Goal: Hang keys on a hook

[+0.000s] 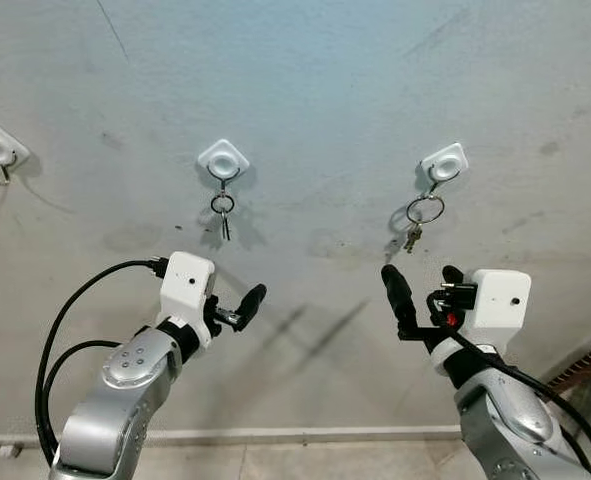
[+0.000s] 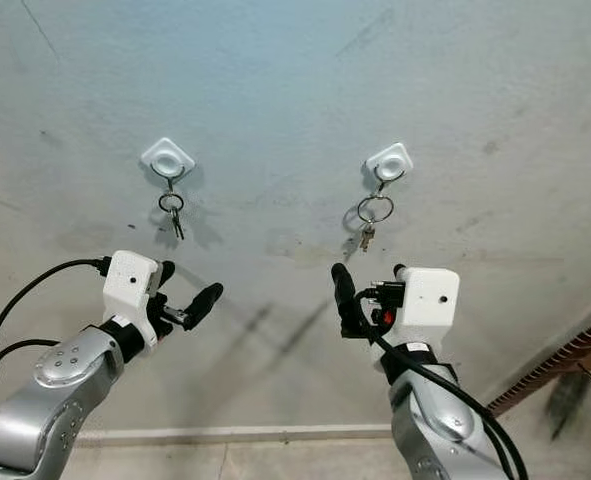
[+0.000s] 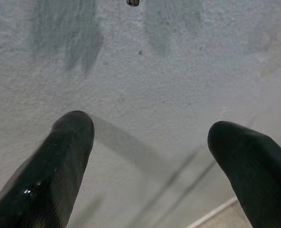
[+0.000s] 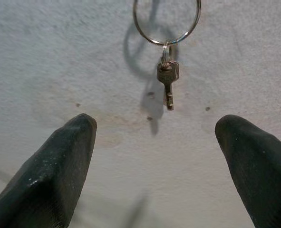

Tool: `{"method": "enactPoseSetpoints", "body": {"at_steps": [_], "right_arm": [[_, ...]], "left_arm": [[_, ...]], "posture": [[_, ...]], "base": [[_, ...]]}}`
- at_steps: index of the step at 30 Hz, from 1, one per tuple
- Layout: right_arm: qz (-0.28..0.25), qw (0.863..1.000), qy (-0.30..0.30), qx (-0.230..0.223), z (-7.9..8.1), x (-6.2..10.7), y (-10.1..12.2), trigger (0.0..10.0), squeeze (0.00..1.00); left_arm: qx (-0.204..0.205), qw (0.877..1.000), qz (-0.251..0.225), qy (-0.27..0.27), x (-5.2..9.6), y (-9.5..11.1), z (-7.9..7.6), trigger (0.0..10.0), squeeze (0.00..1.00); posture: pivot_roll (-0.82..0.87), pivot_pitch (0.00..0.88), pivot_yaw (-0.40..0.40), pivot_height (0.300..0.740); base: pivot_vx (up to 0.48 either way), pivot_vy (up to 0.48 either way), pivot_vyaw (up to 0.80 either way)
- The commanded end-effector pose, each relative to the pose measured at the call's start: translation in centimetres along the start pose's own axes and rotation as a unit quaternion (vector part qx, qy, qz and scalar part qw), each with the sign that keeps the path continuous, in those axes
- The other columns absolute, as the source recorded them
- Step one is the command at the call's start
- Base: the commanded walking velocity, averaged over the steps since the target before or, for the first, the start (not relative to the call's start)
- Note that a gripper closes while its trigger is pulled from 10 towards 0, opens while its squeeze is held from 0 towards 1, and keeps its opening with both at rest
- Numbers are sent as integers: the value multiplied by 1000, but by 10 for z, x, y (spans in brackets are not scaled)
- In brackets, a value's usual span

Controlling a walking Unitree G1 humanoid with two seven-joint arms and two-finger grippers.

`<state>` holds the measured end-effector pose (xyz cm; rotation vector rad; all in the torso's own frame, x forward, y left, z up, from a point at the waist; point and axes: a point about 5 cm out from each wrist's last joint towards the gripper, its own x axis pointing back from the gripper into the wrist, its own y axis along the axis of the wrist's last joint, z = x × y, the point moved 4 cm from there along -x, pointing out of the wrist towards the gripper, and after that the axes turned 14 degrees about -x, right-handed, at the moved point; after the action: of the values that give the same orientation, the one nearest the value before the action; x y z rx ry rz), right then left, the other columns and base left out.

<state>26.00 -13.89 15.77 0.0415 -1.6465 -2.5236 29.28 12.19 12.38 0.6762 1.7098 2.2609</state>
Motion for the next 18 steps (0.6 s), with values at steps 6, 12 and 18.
{"method": "enactPoseSetpoints", "body": {"at_steps": [6,12,18], "right_arm": [[1,1000,-7,2,-4,-2,-1,10000,0],[3,1000,-7,1,-4,-2,-2,10000,0],[3,1000,-8,0,-3,-3,-3,10000,0]], "left_arm": [[-3,1000,-15,-9,1,10,-4,10000,0],[-3,1000,-13,-15,1,10,-5,10000,0],[-3,1000,-14,-17,0,11,-5,10000,0]], "posture": [[125,0,-23,740],[127,0,-22,740],[127,0,-20,740]], "base": [[0,0,0],[0,0,0],[-229,0,0]]}}
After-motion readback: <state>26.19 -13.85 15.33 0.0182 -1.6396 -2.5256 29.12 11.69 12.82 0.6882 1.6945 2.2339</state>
